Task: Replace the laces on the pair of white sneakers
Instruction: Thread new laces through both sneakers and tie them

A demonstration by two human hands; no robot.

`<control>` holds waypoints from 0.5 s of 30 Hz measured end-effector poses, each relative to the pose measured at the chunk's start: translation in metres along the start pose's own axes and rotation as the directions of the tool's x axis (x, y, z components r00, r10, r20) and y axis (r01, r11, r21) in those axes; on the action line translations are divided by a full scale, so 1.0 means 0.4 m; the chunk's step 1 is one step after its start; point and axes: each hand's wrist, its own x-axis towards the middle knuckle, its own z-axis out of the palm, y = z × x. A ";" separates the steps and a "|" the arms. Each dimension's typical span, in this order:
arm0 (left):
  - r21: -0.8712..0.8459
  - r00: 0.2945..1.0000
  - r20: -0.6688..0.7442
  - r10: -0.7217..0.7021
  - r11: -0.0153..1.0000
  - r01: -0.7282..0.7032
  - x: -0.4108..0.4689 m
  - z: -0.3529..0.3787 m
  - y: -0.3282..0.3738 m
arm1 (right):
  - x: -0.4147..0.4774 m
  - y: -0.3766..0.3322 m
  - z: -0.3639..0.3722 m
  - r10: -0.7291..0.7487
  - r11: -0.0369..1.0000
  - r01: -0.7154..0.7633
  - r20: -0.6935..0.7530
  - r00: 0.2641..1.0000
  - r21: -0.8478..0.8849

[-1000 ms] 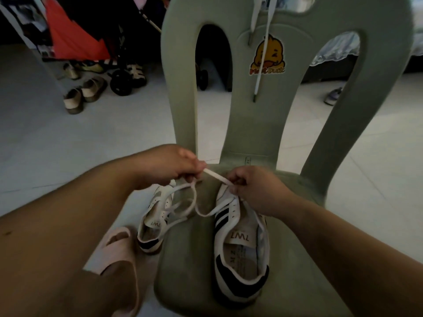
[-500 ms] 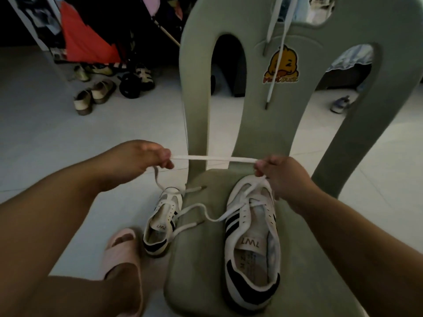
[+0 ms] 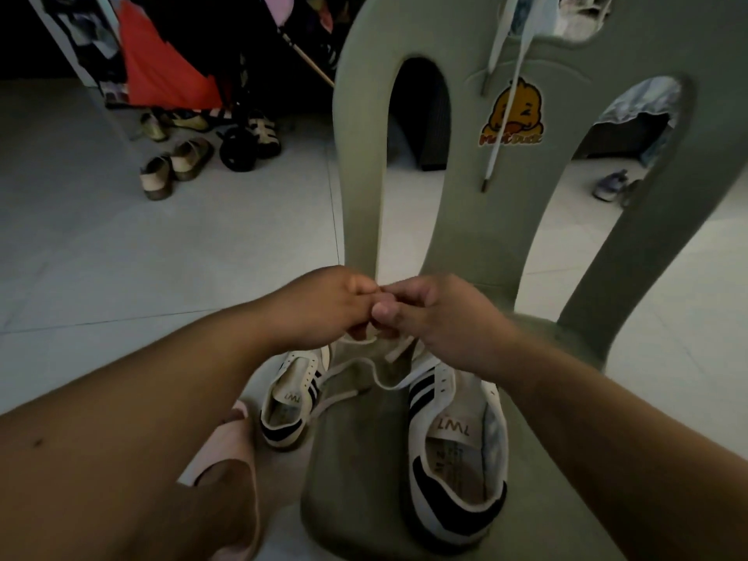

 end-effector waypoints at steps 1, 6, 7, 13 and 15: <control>-0.011 1.000 0.007 -0.016 1.000 0.016 0.003 0.004 0.001 | -0.002 0.006 -0.008 0.043 0.999 -0.042 -0.027 0.999 0.020; -0.100 0.966 -0.230 -0.116 0.990 0.095 0.009 -0.002 0.007 | -0.014 0.036 -0.055 0.151 0.975 -0.116 -0.183 0.971 0.189; -0.189 0.962 -0.214 -0.168 0.974 0.128 0.005 -0.004 0.013 | -0.016 0.039 -0.061 0.161 0.968 -0.116 -0.194 0.968 0.222; -0.667 0.921 0.109 -0.375 0.659 0.347 -0.012 0.086 0.071 | -0.024 0.035 -0.065 0.169 0.941 -0.112 -0.159 0.973 0.318; -0.884 0.899 0.177 -0.401 0.337 0.324 -0.008 0.114 0.084 | -0.029 0.030 -0.061 0.164 0.943 -0.116 -0.130 0.978 0.312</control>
